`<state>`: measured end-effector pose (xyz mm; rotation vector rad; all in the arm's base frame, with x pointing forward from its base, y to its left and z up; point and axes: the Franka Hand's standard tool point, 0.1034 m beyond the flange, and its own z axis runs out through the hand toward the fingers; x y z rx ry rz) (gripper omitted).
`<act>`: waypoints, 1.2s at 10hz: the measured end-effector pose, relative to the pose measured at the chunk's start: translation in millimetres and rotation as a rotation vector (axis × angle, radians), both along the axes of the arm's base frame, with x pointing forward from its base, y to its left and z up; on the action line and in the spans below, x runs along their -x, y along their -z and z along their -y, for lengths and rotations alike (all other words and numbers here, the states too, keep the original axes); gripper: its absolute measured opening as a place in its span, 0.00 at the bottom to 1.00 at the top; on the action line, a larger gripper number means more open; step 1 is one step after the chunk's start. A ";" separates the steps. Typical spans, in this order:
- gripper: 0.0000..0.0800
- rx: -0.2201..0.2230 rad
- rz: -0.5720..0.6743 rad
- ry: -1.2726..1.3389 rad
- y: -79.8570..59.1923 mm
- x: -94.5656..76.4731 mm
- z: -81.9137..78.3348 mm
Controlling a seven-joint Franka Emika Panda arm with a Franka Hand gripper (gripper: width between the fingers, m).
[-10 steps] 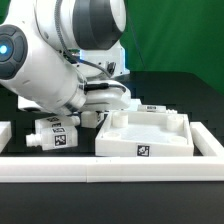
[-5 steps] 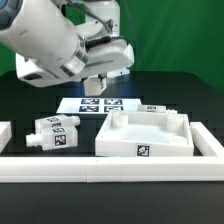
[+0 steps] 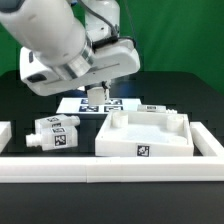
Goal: Assemble one leg
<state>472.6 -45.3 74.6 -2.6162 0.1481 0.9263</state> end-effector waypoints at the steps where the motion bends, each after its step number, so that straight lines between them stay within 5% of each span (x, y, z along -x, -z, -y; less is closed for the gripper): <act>1: 0.35 0.021 0.058 0.012 -5.2 -0.8 -2.8; 4: 0.35 0.044 0.213 0.034 -45.0 -21.2 -22.3; 8: 0.35 0.159 0.488 0.080 -45.9 -30.7 -16.1; 10: 0.35 0.191 0.622 0.053 -52.2 -44.4 -35.9; 12: 0.35 0.245 0.772 0.076 -50.5 -50.9 -30.3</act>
Offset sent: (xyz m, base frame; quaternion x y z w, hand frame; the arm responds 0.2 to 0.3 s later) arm 0.0115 0.0401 0.0515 0.0302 0.1656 0.0245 0.9854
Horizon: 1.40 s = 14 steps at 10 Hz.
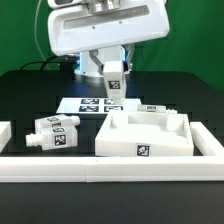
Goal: Assemble one leg
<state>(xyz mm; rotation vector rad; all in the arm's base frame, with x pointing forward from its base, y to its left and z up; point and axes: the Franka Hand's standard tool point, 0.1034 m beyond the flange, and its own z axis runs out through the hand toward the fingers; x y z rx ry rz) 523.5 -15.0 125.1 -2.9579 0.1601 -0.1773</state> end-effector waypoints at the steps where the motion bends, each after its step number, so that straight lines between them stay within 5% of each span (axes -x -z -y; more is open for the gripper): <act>1: 0.35 0.013 0.022 0.010 2.2 2.9 1.9; 3: 0.35 0.086 0.184 0.024 -0.8 -7.6 -0.3; 6: 0.35 0.157 0.406 0.016 -1.0 -33.2 -26.5; 9: 0.35 0.153 0.398 0.017 3.8 -31.5 -29.1; 12: 0.35 0.108 0.414 -0.034 13.6 -46.6 -94.3; 14: 0.35 0.106 0.420 -0.069 21.0 -56.2 -116.1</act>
Offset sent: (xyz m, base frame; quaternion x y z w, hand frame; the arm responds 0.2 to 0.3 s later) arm 0.0333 0.0415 0.0053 -0.0059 0.1464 -0.0155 0.9891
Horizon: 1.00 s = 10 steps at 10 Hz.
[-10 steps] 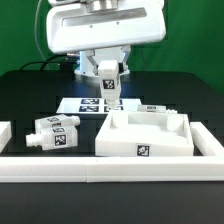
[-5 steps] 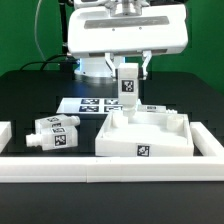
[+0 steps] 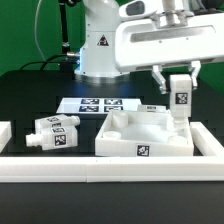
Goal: Assemble one leg
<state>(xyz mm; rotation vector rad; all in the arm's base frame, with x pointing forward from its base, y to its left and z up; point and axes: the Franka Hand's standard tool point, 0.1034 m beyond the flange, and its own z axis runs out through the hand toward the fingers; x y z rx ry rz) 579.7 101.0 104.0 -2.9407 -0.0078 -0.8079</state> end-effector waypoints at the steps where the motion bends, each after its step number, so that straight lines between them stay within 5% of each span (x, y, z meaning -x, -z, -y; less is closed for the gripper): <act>1: 0.35 0.002 -0.001 0.001 0.6 0.2 1.5; 10: 0.35 0.027 -0.014 -0.009 15.4 -3.9 15.4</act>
Offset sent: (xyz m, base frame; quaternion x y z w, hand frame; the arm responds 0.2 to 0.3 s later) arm 0.0000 0.0000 0.0000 0.0000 0.0000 0.0000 1.0000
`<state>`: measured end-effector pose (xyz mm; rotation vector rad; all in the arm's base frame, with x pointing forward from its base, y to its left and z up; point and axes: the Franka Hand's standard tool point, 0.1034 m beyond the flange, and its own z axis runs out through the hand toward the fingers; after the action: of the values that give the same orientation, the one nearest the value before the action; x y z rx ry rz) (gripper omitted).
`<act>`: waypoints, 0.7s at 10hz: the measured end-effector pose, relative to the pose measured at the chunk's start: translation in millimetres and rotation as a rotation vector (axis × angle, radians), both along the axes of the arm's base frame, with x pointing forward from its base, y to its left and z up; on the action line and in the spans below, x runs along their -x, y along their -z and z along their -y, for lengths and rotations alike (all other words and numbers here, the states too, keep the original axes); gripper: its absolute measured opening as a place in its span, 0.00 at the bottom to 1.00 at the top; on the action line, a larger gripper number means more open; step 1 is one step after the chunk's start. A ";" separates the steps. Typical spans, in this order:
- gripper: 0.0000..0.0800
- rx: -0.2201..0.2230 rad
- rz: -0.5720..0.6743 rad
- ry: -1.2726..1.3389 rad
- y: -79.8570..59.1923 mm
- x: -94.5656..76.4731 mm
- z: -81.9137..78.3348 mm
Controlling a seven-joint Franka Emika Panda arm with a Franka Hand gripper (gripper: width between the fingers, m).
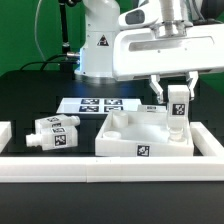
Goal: Assemble one leg
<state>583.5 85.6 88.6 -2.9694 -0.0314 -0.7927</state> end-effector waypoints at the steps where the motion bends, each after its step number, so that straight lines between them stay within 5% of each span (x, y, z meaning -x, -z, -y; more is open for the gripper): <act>1: 0.35 0.004 0.011 0.003 0.4 -0.9 1.1; 7: 0.35 0.010 0.044 0.001 1.8 -2.9 -5.1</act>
Offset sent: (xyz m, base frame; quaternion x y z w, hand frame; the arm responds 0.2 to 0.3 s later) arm 0.0038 0.0044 -0.0067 -0.0114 0.0091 0.0027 0.9999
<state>586.4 90.7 86.8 -2.9612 -0.0358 -0.8606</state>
